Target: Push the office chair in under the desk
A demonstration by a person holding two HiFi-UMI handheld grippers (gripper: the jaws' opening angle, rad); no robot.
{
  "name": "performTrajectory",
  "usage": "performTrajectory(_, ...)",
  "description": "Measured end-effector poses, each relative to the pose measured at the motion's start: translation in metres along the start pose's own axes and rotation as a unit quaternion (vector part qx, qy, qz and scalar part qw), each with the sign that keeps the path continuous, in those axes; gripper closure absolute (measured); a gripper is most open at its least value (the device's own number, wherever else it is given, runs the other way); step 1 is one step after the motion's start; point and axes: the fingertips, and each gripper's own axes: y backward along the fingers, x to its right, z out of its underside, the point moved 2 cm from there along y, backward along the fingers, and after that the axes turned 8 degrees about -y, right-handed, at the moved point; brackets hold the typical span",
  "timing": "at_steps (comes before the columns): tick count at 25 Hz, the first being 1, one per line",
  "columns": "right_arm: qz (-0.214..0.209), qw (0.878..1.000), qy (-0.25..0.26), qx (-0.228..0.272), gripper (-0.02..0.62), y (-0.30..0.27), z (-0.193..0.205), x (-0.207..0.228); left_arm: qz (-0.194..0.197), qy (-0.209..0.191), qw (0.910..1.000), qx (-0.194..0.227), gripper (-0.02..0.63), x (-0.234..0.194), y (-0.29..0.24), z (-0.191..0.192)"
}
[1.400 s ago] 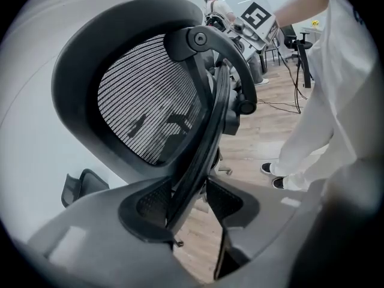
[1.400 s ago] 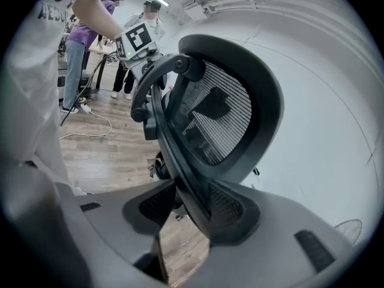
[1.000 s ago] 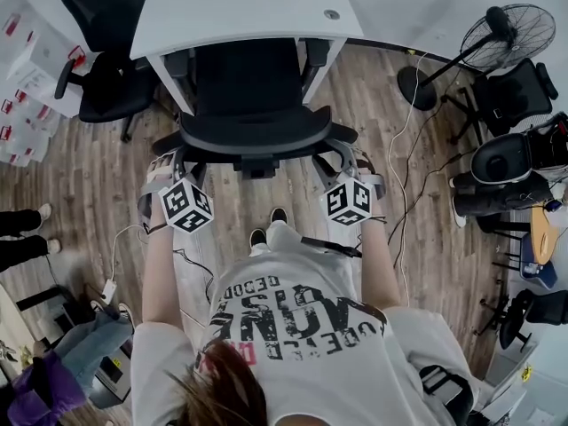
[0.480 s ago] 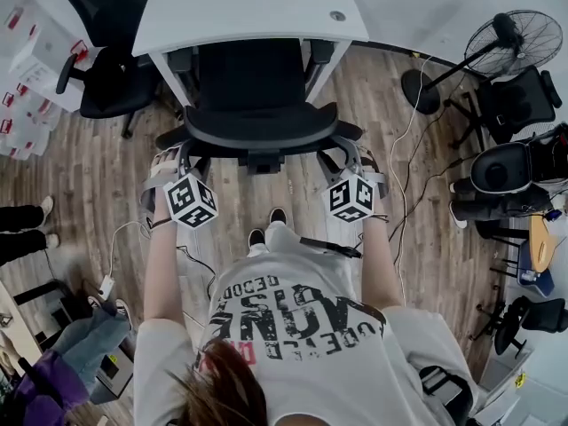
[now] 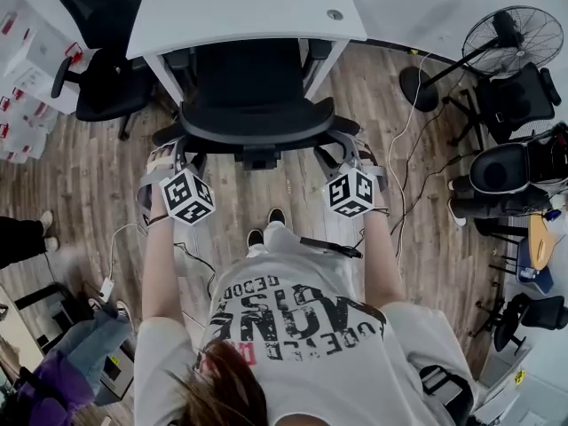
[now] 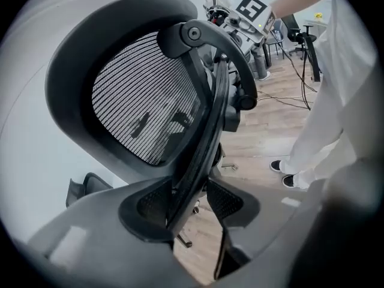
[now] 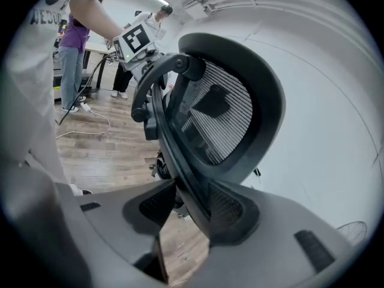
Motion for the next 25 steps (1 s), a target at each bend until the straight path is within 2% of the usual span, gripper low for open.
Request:
performTrajectory(12, -0.005, 1.000, 0.002, 0.008, 0.425, -0.006, -0.008, -0.003, -0.008, -0.014, 0.9998, 0.005, 0.413, -0.007, -0.004, 0.010)
performTrajectory(17, -0.020, 1.000, 0.000, 0.008, 0.425, -0.012, -0.013, -0.001, -0.008, -0.016, 0.9998, 0.002, 0.410, -0.014, -0.007, 0.016)
performTrajectory(25, -0.047, 0.999, 0.003, 0.004, 0.425, -0.014, -0.004, 0.011, -0.017, -0.020, 0.9996, 0.007, 0.413, -0.013, -0.008, 0.004)
